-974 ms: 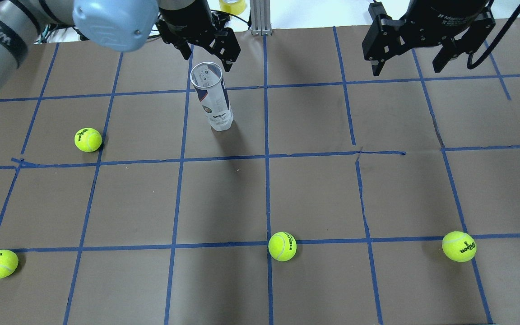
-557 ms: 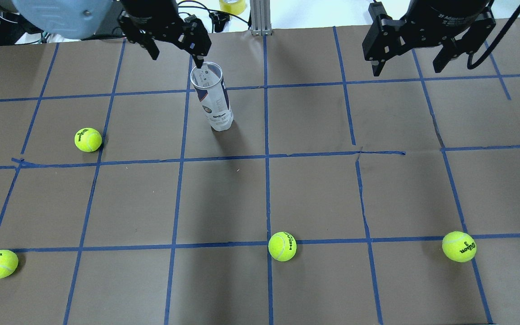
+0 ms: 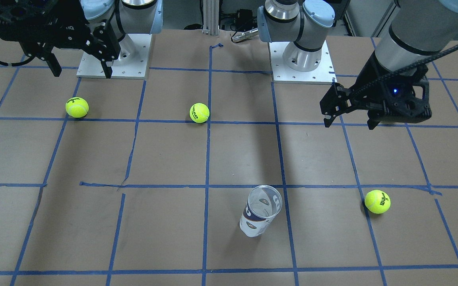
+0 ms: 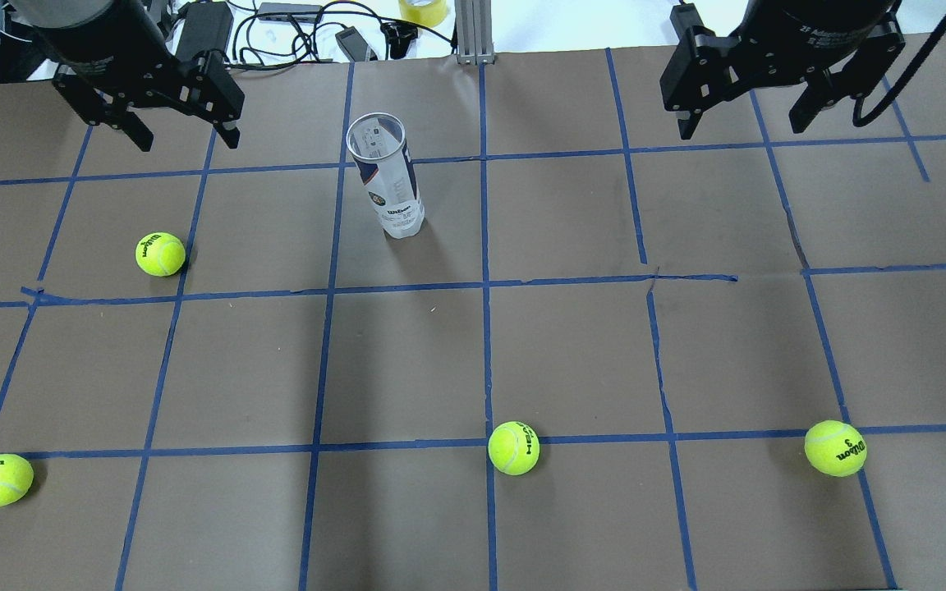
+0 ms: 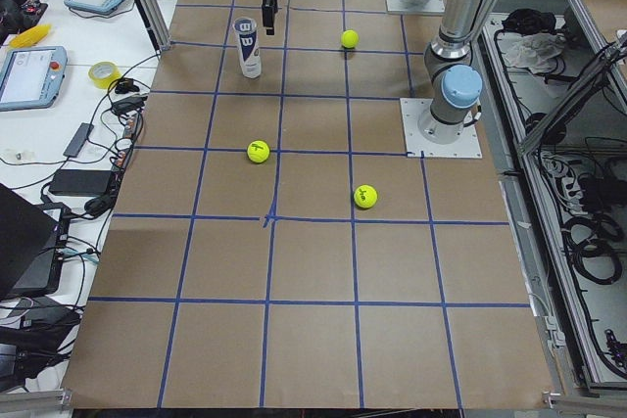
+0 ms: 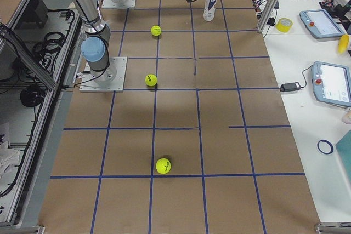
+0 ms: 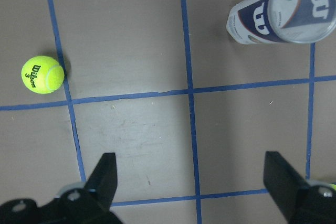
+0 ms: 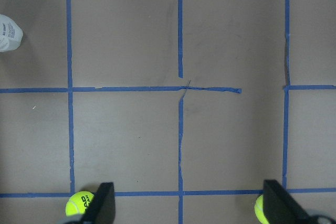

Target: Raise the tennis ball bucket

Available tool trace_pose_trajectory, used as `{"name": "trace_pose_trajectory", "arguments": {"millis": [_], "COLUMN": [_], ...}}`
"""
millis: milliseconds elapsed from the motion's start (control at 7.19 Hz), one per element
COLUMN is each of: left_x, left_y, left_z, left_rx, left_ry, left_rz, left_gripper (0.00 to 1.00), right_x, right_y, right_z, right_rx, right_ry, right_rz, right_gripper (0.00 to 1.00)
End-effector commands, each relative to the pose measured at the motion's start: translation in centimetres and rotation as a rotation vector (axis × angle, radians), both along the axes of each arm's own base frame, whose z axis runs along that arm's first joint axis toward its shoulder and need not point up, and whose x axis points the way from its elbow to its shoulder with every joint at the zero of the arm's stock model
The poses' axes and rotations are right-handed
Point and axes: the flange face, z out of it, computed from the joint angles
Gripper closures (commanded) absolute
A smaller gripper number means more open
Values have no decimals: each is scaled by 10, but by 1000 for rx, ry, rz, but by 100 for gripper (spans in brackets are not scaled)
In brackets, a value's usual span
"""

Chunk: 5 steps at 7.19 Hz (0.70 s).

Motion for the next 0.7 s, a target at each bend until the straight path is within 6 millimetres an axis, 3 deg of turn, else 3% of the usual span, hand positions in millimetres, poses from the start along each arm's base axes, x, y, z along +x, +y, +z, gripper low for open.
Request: {"name": "trace_pose_trajectory", "arguments": {"millis": [0,278,557], "left_x": [2,0,0], "left_y": [40,66,70], "left_z": [10,13,12], "left_rx": [19,33,35], "left_ry": [-21,-39,-38], "left_rz": [27,25,25], "left_gripper": [0,0,0], "right_x": [0,0,0], "right_y": [0,0,0], "right_z": [0,0,0], "right_rx": [0,1,0], "right_ry": [0,0,0], "right_rz": [0,0,0], "right_gripper": [0,0,0]}}
